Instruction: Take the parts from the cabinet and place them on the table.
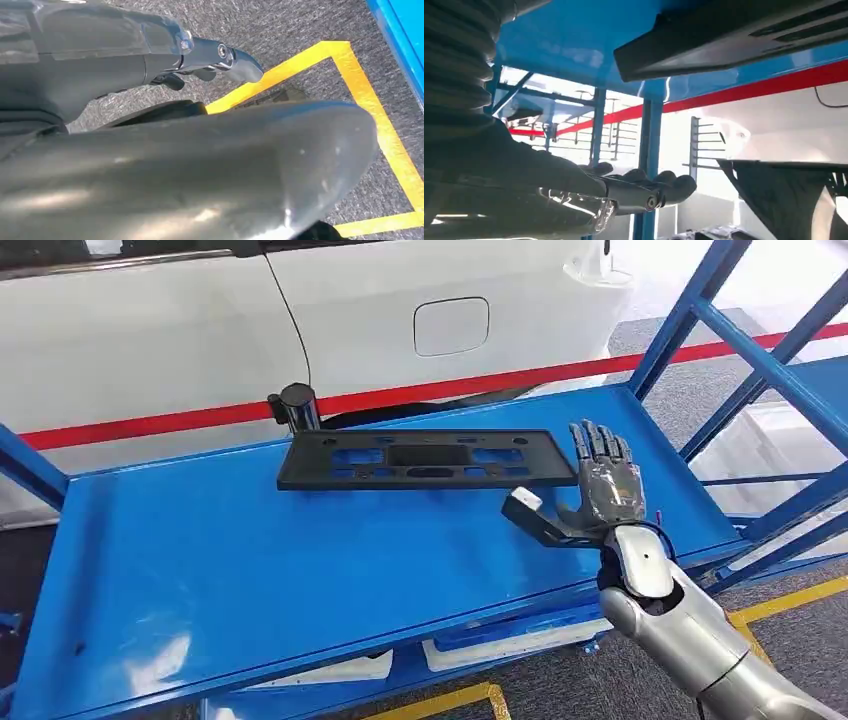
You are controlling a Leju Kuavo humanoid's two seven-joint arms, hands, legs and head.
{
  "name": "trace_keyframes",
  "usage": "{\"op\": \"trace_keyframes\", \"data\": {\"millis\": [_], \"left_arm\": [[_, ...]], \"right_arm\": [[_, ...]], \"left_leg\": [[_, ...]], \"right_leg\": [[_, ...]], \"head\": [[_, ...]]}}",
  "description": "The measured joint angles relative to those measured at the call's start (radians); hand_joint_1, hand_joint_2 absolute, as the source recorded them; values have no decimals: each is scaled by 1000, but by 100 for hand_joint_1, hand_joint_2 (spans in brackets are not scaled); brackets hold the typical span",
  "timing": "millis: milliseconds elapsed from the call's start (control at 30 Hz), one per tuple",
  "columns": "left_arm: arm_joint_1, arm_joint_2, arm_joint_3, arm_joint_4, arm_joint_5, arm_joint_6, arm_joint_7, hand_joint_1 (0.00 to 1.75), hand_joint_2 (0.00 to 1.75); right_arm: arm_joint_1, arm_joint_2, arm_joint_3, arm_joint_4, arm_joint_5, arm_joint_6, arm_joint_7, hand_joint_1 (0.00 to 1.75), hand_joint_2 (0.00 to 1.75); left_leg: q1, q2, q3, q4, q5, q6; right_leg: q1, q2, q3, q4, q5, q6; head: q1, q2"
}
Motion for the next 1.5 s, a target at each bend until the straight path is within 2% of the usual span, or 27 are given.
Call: {"op": "trace_keyframes", "data": {"millis": [300, 700, 1500], "left_arm": [[-1, 0, -9, 0, -7, 3, -14, 0, 0], [-2, 2, -16, 0, -11, 24, -23, 0, 0], [-4, 12, -18, 0, -32, 38, -21, 0, 0]], "right_arm": [[-26, 19, 40, 24, -43, -14, -57, 0, 175], [-28, 41, 87, 40, -60, -29, -71, 0, 175], [-27, 42, 99, 43, -72, -19, -77, 0, 175]], "left_leg": [[0, 0, 0, 0, 0, 0], [0, -2, 0, 0, 0, 0], [0, -8, 0, 0, 0, 0]], "right_leg": [[0, 0, 0, 0, 0, 0], [0, 0, 0, 0, 0, 0], [0, -2, 0, 0, 0, 0]], "head": [[0, 0], [0, 0], [0, 0]]}}
